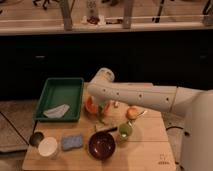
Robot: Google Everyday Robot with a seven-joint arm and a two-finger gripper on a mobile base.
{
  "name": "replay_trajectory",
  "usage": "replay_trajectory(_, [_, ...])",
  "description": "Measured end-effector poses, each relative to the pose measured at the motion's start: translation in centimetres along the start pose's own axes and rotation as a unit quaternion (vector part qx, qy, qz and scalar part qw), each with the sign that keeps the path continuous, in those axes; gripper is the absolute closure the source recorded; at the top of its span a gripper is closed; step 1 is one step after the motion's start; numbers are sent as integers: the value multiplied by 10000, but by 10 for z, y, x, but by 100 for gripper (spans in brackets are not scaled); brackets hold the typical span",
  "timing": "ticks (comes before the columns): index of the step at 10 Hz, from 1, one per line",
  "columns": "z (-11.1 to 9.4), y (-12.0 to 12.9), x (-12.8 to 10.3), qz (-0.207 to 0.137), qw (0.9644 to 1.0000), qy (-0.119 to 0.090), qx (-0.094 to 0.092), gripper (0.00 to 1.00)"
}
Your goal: Place pepper in red bowl
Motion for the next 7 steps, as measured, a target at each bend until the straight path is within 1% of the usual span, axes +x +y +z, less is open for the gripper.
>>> replay_trajectory(2, [1,-7,6,102,9999,-83,74,100])
replay_trajectory(4, [2,-7,13,220,9996,-174,95,100])
replay_trajectory(7, [9,-16,19,262,9989,-360,129,100])
